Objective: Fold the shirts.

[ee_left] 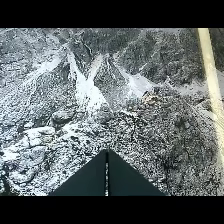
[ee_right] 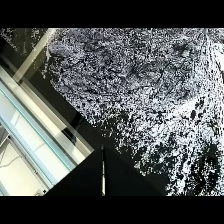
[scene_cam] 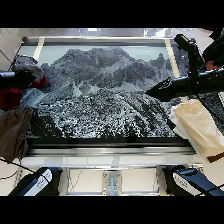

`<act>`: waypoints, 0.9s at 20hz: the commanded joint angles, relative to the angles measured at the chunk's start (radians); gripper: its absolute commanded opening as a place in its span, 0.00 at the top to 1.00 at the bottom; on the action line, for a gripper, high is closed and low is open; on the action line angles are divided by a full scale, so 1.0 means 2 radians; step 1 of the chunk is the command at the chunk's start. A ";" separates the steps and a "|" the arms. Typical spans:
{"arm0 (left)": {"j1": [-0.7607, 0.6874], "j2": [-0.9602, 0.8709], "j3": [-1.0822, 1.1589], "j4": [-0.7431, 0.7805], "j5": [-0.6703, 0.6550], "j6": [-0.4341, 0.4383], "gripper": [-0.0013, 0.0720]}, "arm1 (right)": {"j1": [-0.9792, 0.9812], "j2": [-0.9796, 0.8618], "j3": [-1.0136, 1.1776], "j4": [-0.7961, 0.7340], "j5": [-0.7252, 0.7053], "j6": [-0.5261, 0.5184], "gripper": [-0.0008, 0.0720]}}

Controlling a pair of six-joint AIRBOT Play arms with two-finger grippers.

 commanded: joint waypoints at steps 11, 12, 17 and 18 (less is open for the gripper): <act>0.000 0.000 0.000 0.000 0.000 0.000 0.96 | 0.000 0.000 0.001 -0.006 0.000 -0.027 0.97; 0.000 0.000 0.000 0.000 0.000 0.000 0.96 | 0.000 0.000 0.001 -0.014 -0.001 -0.042 0.97; 0.000 -0.004 0.000 0.000 0.000 0.000 0.97 | 0.000 0.000 0.001 -0.012 -0.040 -0.042 0.97; 0.000 -0.004 0.000 0.000 0.000 0.000 0.97 | 0.001 0.000 0.001 -0.009 -0.055 -0.042 0.97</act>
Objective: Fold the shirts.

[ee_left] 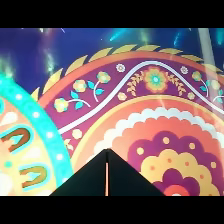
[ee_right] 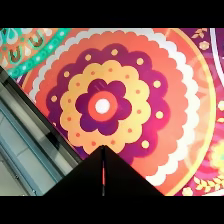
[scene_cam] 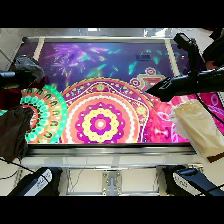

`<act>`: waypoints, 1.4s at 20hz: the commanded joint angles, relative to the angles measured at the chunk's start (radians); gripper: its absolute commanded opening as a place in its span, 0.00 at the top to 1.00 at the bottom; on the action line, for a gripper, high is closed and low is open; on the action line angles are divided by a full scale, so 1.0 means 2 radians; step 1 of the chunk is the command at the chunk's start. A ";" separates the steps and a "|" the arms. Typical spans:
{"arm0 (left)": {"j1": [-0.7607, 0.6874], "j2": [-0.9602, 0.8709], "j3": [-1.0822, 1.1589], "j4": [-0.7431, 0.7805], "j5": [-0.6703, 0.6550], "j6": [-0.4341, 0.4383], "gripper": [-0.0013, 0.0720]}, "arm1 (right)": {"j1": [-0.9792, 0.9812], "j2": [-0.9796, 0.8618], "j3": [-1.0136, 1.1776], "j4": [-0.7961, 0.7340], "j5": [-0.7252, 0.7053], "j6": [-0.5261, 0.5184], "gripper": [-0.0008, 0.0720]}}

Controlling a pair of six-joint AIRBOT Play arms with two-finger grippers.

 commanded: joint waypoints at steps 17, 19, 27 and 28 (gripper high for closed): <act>0.082 -0.234 0.000 0.369 -0.024 -0.184 0.01 | 0.001 0.000 0.000 0.007 -0.081 -0.004 0.34; 0.083 -0.273 0.000 0.370 -0.020 -0.184 0.02 | 0.001 0.000 0.000 0.007 -0.081 -0.004 0.34; 0.084 -0.319 0.000 0.397 0.029 -0.183 0.02 | 0.001 0.000 0.000 0.007 -0.082 -0.004 0.35; 0.084 -0.319 0.000 0.412 0.032 -0.183 0.03 | 0.001 0.000 0.000 0.007 -0.082 -0.004 0.35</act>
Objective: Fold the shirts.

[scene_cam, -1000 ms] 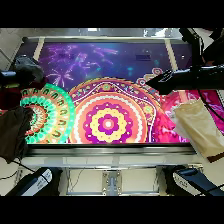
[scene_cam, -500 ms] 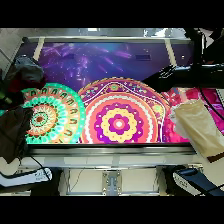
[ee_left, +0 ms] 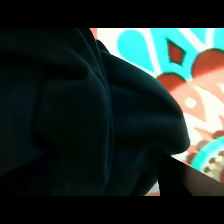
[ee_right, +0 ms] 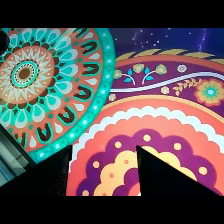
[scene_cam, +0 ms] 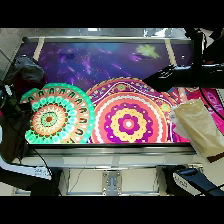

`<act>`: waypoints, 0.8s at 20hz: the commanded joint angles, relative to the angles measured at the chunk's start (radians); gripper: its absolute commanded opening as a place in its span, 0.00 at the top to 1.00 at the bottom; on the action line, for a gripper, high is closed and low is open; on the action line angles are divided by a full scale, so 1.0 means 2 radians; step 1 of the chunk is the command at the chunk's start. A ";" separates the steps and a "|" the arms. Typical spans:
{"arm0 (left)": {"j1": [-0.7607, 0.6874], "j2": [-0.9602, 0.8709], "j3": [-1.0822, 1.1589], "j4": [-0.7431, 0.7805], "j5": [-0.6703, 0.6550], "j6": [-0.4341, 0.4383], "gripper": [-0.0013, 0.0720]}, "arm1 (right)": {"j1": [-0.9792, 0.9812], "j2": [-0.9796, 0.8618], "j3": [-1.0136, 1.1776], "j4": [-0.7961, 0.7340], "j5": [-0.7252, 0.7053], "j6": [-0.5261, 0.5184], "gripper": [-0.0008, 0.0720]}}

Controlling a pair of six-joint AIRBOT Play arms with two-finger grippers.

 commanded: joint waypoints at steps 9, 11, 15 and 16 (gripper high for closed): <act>-0.042 0.067 0.019 0.048 -0.019 0.008 0.97 | 0.000 0.001 0.001 0.016 0.000 0.016 0.35; -0.069 0.125 0.019 0.014 -0.021 0.008 0.97 | 0.000 0.001 0.004 0.023 0.005 0.017 0.35; -0.134 0.238 0.019 -0.176 -0.021 0.008 0.97 | 0.000 0.001 0.072 0.015 0.060 0.017 0.35; -0.155 0.255 0.019 -0.227 -0.021 0.008 0.97 | 0.000 0.001 0.101 0.010 0.081 0.017 0.35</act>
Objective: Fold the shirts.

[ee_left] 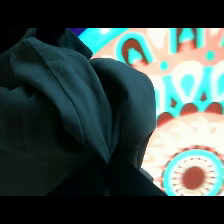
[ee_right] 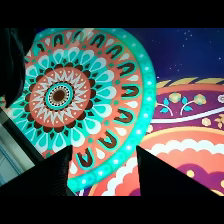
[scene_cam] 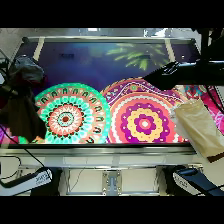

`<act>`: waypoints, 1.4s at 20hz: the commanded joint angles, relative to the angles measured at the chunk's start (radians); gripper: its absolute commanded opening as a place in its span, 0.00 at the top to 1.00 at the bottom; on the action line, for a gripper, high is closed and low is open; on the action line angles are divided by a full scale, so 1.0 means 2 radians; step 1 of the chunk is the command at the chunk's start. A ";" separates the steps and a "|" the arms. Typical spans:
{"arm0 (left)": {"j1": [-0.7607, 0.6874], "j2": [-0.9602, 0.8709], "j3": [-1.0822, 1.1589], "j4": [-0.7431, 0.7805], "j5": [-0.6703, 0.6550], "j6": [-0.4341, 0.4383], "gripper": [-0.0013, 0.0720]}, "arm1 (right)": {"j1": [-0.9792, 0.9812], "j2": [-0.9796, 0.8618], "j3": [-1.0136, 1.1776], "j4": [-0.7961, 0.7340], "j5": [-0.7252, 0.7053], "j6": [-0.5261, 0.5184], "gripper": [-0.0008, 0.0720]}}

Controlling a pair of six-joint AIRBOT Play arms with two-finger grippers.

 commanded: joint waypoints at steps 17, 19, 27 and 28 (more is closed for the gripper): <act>-0.335 -0.039 0.000 -0.037 0.051 -0.090 0.03 | 0.000 -0.003 0.219 -0.314 0.134 0.002 0.35; -0.281 -0.040 -0.002 -0.025 0.001 -0.152 0.03 | 0.000 -0.017 0.171 -0.320 0.128 0.004 0.35; -0.239 -0.048 -0.110 -0.170 -0.010 -0.101 0.03 | 0.001 -0.238 0.059 -0.112 -0.062 0.063 0.35; -0.245 -0.048 -0.120 -0.178 0.014 -0.101 0.03 | 0.001 -0.273 0.061 -0.062 -0.078 0.063 0.35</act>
